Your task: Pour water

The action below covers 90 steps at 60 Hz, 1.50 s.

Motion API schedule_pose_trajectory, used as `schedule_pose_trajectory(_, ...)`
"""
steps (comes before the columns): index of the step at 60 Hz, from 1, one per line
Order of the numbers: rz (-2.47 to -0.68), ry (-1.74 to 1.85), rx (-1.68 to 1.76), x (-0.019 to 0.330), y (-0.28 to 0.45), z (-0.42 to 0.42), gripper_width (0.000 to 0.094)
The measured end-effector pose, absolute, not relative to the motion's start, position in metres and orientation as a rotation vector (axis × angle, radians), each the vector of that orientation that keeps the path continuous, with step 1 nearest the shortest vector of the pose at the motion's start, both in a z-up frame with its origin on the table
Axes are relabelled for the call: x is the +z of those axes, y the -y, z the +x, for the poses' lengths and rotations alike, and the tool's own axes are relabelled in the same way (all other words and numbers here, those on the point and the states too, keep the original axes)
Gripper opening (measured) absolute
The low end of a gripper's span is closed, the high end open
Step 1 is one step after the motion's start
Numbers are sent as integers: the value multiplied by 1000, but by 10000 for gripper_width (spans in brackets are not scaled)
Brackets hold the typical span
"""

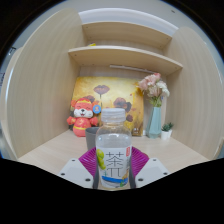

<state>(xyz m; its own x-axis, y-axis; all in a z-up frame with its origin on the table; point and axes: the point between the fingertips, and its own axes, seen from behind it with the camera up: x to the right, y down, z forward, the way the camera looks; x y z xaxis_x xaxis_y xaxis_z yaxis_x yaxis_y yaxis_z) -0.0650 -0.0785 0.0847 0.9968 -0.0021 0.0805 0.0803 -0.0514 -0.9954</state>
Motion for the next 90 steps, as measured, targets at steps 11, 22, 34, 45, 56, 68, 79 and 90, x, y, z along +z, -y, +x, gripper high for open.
schedule_pose_trajectory(11,-1647,69,-56,84,76,-65,395)
schedule_pose_trajectory(22,-1655,166,-208,99,66,-24,396)
schedule_pose_trajectory(34,-1592,486,-604,140,23,23,395)
schedule_pose_trajectory(45,-1355,884,-1000,180,-13,15,394)
schedule_pose_trajectory(56,-1099,1196,-1283,195,-31,-15,393)
schedule_pose_trajectory(68,-794,1450,-1524,195,-47,-38,392)
schedule_pose_trajectory(79,-491,1610,-1676,195,-49,-55,393)
schedule_pose_trajectory(90,-455,1622,-1694,195,-52,-55,392)
